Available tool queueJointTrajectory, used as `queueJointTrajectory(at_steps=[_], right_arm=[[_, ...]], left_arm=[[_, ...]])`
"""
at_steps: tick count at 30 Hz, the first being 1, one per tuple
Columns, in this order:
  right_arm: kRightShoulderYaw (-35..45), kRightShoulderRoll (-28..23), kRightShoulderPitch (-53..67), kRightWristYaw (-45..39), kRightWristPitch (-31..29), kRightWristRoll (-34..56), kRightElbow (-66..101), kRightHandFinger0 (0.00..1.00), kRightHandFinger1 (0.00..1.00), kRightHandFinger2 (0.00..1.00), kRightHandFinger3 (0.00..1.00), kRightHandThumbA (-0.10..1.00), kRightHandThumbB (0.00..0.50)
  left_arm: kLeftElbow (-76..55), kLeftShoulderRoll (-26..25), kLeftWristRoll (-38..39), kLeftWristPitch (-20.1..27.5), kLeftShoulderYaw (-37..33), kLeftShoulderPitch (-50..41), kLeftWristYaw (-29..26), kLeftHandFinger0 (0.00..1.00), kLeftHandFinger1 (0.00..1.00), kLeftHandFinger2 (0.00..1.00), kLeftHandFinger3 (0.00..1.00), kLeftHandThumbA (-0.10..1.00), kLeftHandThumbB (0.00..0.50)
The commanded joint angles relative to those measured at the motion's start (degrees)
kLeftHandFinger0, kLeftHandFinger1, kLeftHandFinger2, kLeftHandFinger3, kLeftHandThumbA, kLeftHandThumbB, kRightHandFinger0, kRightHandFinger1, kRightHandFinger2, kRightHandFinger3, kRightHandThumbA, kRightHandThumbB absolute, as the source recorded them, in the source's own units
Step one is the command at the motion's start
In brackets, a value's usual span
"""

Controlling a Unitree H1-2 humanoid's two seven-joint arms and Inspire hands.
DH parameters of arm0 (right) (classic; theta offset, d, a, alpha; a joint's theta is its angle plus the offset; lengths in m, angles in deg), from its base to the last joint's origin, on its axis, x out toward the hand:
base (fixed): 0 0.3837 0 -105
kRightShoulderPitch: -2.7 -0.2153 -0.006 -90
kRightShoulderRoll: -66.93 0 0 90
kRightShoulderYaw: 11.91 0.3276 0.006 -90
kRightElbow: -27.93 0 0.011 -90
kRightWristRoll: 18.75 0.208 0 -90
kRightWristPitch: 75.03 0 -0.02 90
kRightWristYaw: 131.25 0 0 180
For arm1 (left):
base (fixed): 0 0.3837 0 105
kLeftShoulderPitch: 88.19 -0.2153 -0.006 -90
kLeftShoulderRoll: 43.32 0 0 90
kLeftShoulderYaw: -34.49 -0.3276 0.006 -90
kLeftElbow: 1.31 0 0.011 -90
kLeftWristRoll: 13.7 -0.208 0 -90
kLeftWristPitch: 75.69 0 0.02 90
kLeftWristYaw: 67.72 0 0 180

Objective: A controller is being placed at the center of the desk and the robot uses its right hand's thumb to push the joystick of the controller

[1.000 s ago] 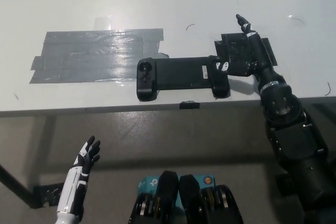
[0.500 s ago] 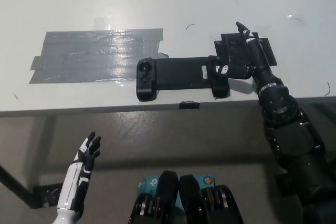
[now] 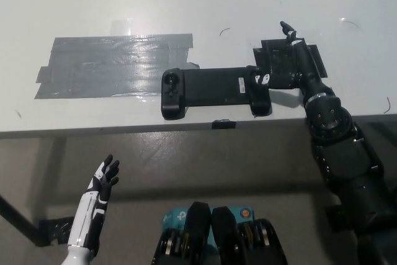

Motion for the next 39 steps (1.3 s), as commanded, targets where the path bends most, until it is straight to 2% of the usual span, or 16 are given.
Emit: queueJointTrajectory(at_steps=[1, 4, 5, 6, 8, 12, 18, 20, 21, 24, 25, 26, 27, 28, 33, 39], right_arm=[[0.3, -0.8, -5.3, 2.9, -1.8, 0.5, -1.2, 1.0, 1.0, 1.0, 1.0, 1.0, 0.25], [0.2, -1.0, -5.8, 3.5, -2.7, 0.4, -2.5, 1.0, 1.0, 1.0, 1.0, 1.0, 0.186], [0.1, -1.0, -5.9, 4.0, -3.4, 0.2, -3.0, 1.0, 1.0, 1.0, 1.0, 0.97, 0.139], [-0.6, -1.2, -6.1, 4.8, -3.3, -0.9, -3.3, 1.0, 1.0, 1.0, 1.0, 0.88, 0.076], [-0.7, -1.1, -6.2, 5.2, -2.4, -0.9, -3.4, 1.0, 1.0, 1.0, 1.0, 0.75, 0.002], [-0.8, -1.1, -6.8, 6.4, -3.9, -0.7, -5.6, 1.0, 1.0, 1.0, 1.0, 0.59, 0.0], [-0.6, -1.4, -7.0, 7.2, -5.2, -0.3, -5.9, 1.0, 1.0, 1.0, 1.0, 0.48, 0.0], [-0.5, -1.5, -6.9, 7.1, -5.6, -0.2, -6.0, 1.0, 1.0, 1.0, 1.0, 0.54, 0.0], [-0.5, -1.6, -6.9, 6.9, -5.4, -0.1, -5.9, 1.0, 1.0, 1.0, 1.0, 0.72, 0.002], [0.0, -1.8, -6.2, 5.5, -3.9, 0.6, -2.7, 1.0, 1.0, 1.0, 1.0, 0.99, 0.113], [0.2, -1.9, -5.7, 4.5, -2.7, 0.9, -0.1, 1.0, 1.0, 1.0, 1.0, 1.0, 0.194], [0.1, -1.9, -5.6, 4.4, -2.6, 0.8, 0.6, 1.0, 1.0, 1.0, 1.0, 1.0, 0.233], [0.1, -2.0, -5.5, 4.4, -2.4, 0.7, 1.4, 1.0, 1.0, 1.0, 1.0, 1.0, 0.318], [0.1, -2.0, -5.2, 4.2, -2.2, 0.7, 2.6, 1.0, 1.0, 1.0, 1.0, 1.0, 0.282], [0.2, -1.4, -2.0, 1.0, 2.5, 1.5, 19.3, 1.0, 1.0, 1.0, 1.0, 1.0, 0.383], [-0.5, 0.1, 0.2, -3.1, 5.7, 4.2, 37.4, 1.0, 1.0, 1.0, 1.0, 1.0, 0.373]], left_arm=[[-1.7, -0.4, -0.2, 0.7, -0.2, 0.9, -0.1, 1.0, 1.0, 1.0, 1.0, 0.99, 0.109], [-1.7, -0.3, 0.2, 0.5, -0.1, 1.0, 0.0, 1.0, 1.0, 1.0, 1.0, 0.98, 0.117], [-1.6, -0.3, 0.2, 0.6, -0.1, 1.0, 0.0, 1.0, 1.0, 1.0, 1.0, 0.98, 0.12], [-1.4, -0.4, 0.1, 0.8, -0.1, 1.0, 0.0, 1.0, 1.0, 1.0, 1.0, 0.98, 0.119], [-1.3, -0.4, 0.3, 0.7, -0.1, 1.0, 0.1, 1.0, 1.0, 1.0, 1.0, 0.99, 0.121], [-1.5, -0.4, 0.2, 0.6, -0.1, 1.0, 0.1, 1.0, 1.0, 1.0, 1.0, 0.99, 0.116], [-1.4, -0.4, 0.1, 0.6, -0.1, 1.3, 0.1, 1.0, 1.0, 1.0, 1.0, 1.0, 0.125], [-1.5, -0.5, 0.3, 0.5, -0.2, 1.3, 0.3, 1.0, 1.0, 1.0, 1.0, 1.0, 0.131], [-1.3, -0.6, 0.2, 1.0, -0.2, 1.3, 0.3, 1.0, 1.0, 1.0, 1.0, 1.0, 0.124], [-1.9, -0.4, 0.1, 0.3, -0.1, 1.4, 0.1, 1.0, 1.0, 1.0, 1.0, 1.0, 0.128], [-1.8, -0.4, -0.3, 0.4, -0.1, 1.5, -0.1, 1.0, 1.0, 1.0, 1.0, 1.0, 0.132], [-1.7, -0.4, -0.3, 0.4, -0.1, 1.6, -0.1, 1.0, 1.0, 1.0, 1.0, 1.0, 0.136], [-1.6, -0.5, -0.2, 0.4, -0.1, 1.7, 0.0, 1.0, 1.0, 1.0, 1.0, 1.0, 0.137], [-1.5, -0.5, -0.3, 0.6, -0.1, 1.8, -0.1, 1.0, 1.0, 1.0, 1.0, 1.0, 0.14], [-1.5, -0.5, 0.0, 0.5, -0.1, 1.9, 0.0, 1.0, 1.0, 1.0, 1.0, 1.0, 0.146], [-1.2, -0.5, 0.0, 0.9, -0.2, 2.4, 0.2, 1.0, 1.0, 1.0, 1.0, 0.99, 0.133]])
